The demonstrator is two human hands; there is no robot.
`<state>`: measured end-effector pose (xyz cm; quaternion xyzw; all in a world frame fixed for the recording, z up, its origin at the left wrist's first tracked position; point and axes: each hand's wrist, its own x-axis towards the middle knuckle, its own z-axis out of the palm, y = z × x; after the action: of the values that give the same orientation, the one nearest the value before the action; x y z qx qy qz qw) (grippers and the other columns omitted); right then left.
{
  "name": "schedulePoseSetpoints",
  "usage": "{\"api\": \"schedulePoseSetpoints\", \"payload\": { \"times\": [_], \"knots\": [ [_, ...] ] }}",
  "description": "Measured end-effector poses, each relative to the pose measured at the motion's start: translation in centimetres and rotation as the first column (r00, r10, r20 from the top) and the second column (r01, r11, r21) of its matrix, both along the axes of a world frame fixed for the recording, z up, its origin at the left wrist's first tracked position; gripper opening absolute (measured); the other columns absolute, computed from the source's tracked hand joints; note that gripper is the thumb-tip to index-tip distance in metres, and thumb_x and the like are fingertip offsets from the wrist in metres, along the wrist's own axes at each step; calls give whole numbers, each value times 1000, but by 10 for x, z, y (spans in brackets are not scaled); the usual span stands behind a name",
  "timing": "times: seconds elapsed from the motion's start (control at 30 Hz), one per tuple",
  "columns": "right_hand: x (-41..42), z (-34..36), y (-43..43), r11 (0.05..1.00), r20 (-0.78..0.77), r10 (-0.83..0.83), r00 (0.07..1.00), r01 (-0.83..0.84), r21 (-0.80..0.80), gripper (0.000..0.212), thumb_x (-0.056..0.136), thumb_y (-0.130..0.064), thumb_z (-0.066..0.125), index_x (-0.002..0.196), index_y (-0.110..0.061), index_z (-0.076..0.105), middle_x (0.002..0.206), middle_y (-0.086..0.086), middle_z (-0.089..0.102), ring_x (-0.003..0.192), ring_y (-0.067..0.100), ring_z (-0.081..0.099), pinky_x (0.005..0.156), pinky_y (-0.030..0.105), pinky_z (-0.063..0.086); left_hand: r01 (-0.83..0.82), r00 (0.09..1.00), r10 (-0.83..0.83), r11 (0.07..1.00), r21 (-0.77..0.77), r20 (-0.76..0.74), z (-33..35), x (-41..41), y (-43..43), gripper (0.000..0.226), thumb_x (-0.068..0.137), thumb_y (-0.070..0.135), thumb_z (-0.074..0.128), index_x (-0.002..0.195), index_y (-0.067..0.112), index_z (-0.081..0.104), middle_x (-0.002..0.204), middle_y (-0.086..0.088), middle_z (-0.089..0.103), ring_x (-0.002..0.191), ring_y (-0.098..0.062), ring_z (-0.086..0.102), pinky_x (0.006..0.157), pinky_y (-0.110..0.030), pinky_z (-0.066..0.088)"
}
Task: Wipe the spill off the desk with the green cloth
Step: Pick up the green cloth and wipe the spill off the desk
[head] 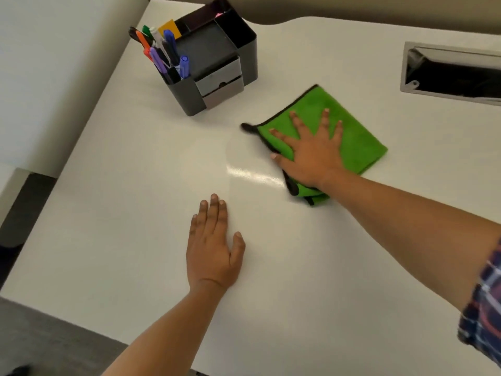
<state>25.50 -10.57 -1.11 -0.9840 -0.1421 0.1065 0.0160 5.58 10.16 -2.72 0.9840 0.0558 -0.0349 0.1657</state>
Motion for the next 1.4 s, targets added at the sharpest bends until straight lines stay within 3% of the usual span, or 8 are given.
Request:
{"api": "schedulePoseSetpoints", "payload": {
  "times": [0.2,0.4,0.5,0.63,0.83,1.03,1.23,1.4],
  "knots": [
    [-97,2,32,910,4,410,912,-410,64,65,89,-81,16,148,-57,28,167,-8,18,149,53,-7,114,73,-3,-135,989,139,987,-83,43,2,3,3,67,93,39,13,152,7,20,161,-5,15,149,-17,10,121,-37,9],
    [-226,-6,-29,886,19,448,894,-446,126,64,88,-71,43,148,-53,32,165,-6,24,151,49,-5,116,72,3,-159,987,159,987,-20,16,1,5,1,68,93,38,12,152,6,19,162,-9,15,150,-20,8,121,-38,7],
    [-261,-5,-78,951,7,287,958,-286,119,73,83,-72,48,151,-53,29,166,0,23,151,50,-4,117,68,10,-182,983,182,983,2,-3,0,5,0,65,94,35,12,153,8,16,163,-5,11,150,-16,5,121,-36,5],
    [-275,-3,-146,992,-28,-107,994,108,70,82,79,-73,49,154,-49,24,167,5,19,150,53,-2,116,72,13,-178,984,178,984,24,1,-1,6,-2,62,93,30,17,153,13,16,163,-2,14,150,-20,6,121,-35,6],
    [-290,-7,-206,885,-21,-463,886,464,29,75,84,-68,39,154,-43,29,166,7,21,149,54,4,117,69,10,-163,986,165,984,67,-29,1,7,-3,62,92,25,21,152,8,21,162,-9,16,149,-27,8,121,-41,8],
    [-260,-4,-263,660,28,-750,660,748,71,71,90,-74,28,150,-38,37,164,11,27,145,55,14,114,71,17,-182,983,183,982,43,-17,-1,9,-2,63,92,27,18,152,9,20,162,-7,16,149,-25,7,121,-39,7],
    [-161,-4,-267,512,18,-857,515,848,136,85,84,-86,18,150,-36,41,167,7,17,149,52,2,116,71,4,-189,982,189,982,25,-9,-2,7,-2,64,92,31,16,153,11,19,163,-4,15,150,-21,4,121,-37,4],
    [-84,-2,-232,650,53,-759,649,751,119,85,82,-87,12,150,-42,37,168,9,13,149,52,1,117,71,1,-191,982,191,982,14,3,-3,7,-3,63,93,32,17,153,13,19,163,-2,14,150,-19,3,121,-36,4]
  ]
}}
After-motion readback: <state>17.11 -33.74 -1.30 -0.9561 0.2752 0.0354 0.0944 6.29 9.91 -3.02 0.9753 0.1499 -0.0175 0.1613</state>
